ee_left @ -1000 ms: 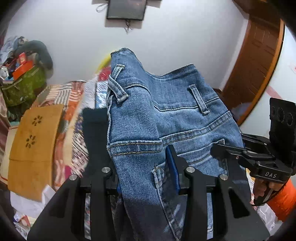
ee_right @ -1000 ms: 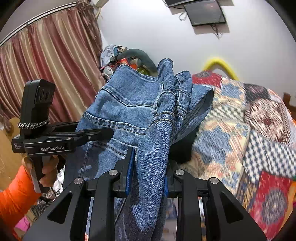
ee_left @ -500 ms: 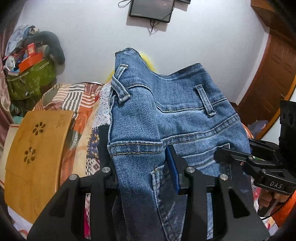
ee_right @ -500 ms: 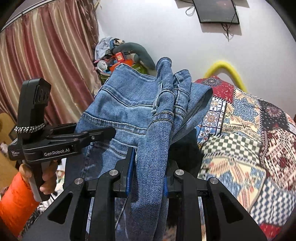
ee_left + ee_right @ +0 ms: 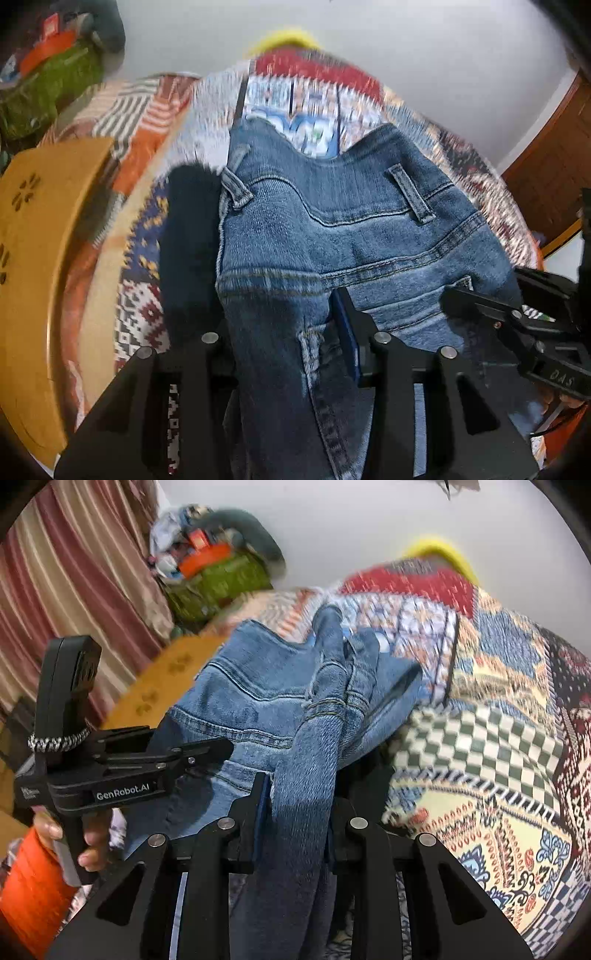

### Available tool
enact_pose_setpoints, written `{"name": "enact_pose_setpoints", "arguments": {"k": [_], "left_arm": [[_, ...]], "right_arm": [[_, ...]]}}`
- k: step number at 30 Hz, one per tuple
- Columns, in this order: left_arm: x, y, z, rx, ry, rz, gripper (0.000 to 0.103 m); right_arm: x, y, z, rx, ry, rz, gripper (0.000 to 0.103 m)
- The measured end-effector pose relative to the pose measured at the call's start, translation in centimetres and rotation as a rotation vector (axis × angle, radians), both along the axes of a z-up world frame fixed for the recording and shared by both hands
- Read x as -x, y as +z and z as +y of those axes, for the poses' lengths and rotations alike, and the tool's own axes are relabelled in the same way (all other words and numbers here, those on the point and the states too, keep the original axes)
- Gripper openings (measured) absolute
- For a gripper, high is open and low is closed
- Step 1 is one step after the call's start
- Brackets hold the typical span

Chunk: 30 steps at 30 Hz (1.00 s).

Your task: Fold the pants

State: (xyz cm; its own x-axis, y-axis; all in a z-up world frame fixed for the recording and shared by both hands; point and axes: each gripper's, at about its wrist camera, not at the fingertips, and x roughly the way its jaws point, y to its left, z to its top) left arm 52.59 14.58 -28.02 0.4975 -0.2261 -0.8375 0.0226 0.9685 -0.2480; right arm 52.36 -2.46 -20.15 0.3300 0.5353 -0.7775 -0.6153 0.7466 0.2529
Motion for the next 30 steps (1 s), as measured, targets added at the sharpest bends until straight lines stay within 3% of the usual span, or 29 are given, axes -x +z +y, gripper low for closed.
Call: {"name": "enact_pose_setpoints", "arguments": {"k": [3,10,15,27,30], "left_arm": [[0.5,0.3,-0.5,-0.033,0.007,-0.02,0.048],[3.7,2.9,-0.5,-0.169,0.008,-0.042,0.052],[7.8,6.8,-0.5,-0.149,0.015,-0.096,0.052],[22.4,20.7,-4.5,-0.207,0.051,-0.4,0.052],[26.3,23.7,-5.0,-0.188,0.054,-0.483,0.052]], "right_arm": [[0.9,-0.7,-0.3,0.048,0.006,-0.029,0.027],[3.9,1.6,-3.0,0.051,-0.024,-0.041,0.034],[6.1,3.9,-4.9,0.032,-0.032,-0.076,0.034],[18.0,16.7,-8.9,-0.125,-0.046,-0.332,0.034],[21.6,19.5,-9.8,-0.177,-0.047,-0.403,0.034]]}}
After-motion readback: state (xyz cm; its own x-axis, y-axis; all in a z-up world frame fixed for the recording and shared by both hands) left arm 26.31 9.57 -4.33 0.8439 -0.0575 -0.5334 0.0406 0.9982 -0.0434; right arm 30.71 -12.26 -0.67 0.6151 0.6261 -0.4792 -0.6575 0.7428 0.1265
